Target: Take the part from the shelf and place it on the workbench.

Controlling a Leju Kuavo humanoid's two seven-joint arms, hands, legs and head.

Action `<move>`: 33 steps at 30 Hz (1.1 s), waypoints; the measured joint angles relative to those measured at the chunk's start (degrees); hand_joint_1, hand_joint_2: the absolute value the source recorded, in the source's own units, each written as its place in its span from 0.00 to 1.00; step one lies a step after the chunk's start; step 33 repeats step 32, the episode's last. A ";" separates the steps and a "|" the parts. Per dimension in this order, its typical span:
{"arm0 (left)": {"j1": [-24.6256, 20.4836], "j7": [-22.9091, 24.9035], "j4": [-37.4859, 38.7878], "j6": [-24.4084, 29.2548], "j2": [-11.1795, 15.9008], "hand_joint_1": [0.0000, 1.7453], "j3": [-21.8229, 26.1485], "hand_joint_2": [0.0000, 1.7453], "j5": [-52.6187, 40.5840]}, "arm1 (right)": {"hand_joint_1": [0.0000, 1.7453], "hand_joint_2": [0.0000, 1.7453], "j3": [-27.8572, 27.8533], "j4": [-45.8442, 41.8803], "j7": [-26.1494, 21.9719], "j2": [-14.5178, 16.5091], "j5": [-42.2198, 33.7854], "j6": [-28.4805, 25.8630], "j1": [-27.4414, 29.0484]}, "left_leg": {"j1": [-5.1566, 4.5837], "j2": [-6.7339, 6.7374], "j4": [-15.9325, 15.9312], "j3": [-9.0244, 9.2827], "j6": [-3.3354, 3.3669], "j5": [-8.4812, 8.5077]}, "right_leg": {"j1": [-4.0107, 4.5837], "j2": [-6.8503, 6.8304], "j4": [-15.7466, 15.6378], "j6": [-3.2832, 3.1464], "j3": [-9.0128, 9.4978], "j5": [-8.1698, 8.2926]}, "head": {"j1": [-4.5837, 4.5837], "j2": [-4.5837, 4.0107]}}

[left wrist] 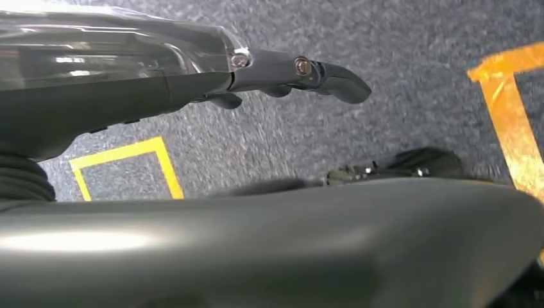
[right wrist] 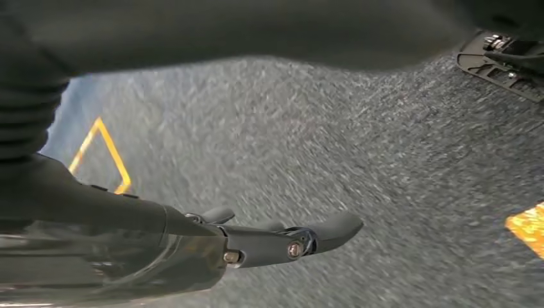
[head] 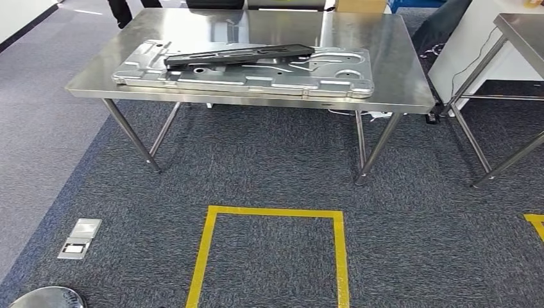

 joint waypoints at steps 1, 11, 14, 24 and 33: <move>0.03 -0.02 0.02 -0.14 -0.19 0.00 -0.10 0.00 -0.01 | 0.00 0.00 0.52 0.00 -0.22 -0.16 0.15 0.01 0.05 | -0.03 0.00 0.01 0.00 0.00 0.00 | -0.03 0.00 0.00 -0.01 0.01 0.01 | 0.00 0.00; -0.01 -1.21 0.15 -1.04 -0.98 0.00 -1.37 0.00 -2.29 | 0.00 0.00 2.54 0.43 2.82 -1.82 0.17 2.97 0.40 | -0.20 0.00 0.07 0.04 0.00 0.00 | -0.19 -0.03 -0.02 -0.04 0.04 0.06 | 0.02 0.00; -0.36 -1.72 0.31 -1.56 -2.09 0.00 -2.56 0.00 -3.51 | 0.00 0.00 2.59 0.72 4.68 -3.61 0.00 4.14 0.90 | -0.24 0.00 0.08 0.02 0.01 0.00 | -0.22 -0.05 -0.02 -0.04 0.04 0.06 | 0.02 0.00; -1.88 -6.04 0.32 7.22 -3.72 0.00 -3.51 0.00 0.39 | 0.00 0.00 2.46 0.89 2.94 -3.47 -0.25 0.21 1.07 | -0.15 0.00 0.09 0.03 0.02 0.01 | -0.14 -0.04 -0.02 -0.07 0.07 0.08 | 0.01 0.00; -0.85 -7.36 0.32 5.60 1.47 0.00 -2.34 0.33 3.33 | 0.00 0.33 0.64 0.83 1.86 -0.22 -2.42 -0.36 0.02 | -0.01 0.00 0.08 0.01 0.01 0.02 | 0.00 -0.02 0.00 -0.08 0.06 0.07 | 0.02 0.00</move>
